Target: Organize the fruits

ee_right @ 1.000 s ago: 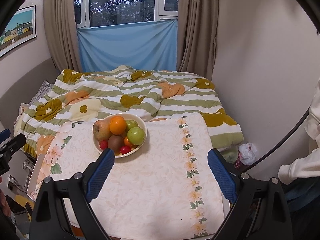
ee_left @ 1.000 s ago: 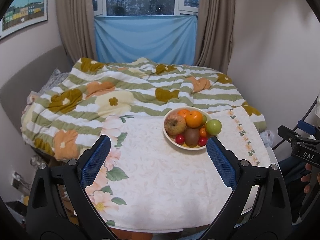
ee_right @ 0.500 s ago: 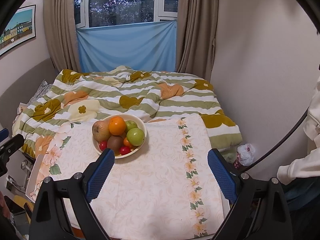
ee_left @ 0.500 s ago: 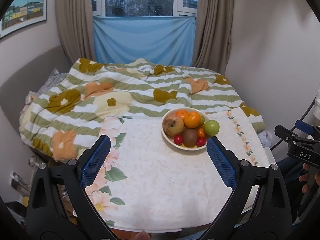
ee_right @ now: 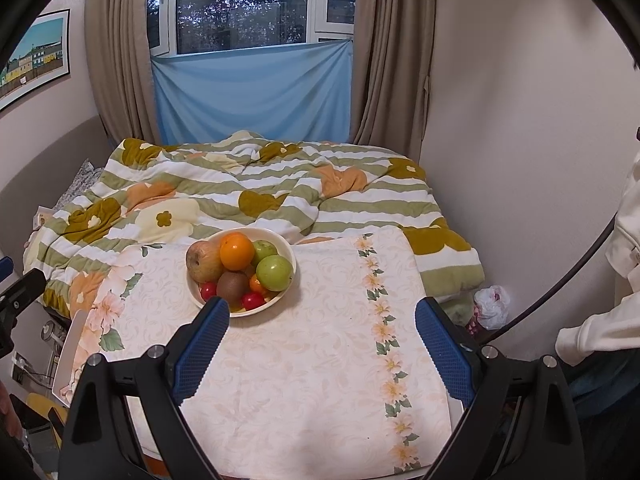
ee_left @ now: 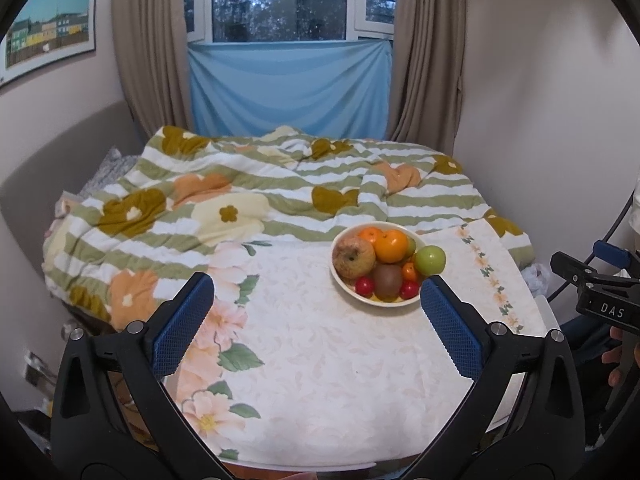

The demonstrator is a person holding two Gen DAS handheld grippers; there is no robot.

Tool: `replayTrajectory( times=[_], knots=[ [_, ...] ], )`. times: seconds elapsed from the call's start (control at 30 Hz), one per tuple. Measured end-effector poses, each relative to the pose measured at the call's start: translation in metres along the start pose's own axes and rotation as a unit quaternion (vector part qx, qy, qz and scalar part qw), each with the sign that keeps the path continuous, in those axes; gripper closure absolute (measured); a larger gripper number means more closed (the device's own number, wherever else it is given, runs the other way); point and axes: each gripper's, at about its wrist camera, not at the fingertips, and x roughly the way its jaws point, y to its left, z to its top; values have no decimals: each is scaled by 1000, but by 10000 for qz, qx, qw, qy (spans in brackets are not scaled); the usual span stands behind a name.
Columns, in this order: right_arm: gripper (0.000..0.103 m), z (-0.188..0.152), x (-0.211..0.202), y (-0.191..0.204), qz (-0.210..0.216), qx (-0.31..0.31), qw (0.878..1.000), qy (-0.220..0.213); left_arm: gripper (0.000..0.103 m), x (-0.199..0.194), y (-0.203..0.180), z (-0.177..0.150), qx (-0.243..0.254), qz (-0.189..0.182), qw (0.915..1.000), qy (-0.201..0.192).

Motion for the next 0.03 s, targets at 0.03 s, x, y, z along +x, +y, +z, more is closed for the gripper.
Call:
replayTrajectory(
  times=[0.03],
  knots=[
    [10,0,0,0,-4,-2,10000,-3,0,0,0,1,26,23,10000,-15]
  ],
)
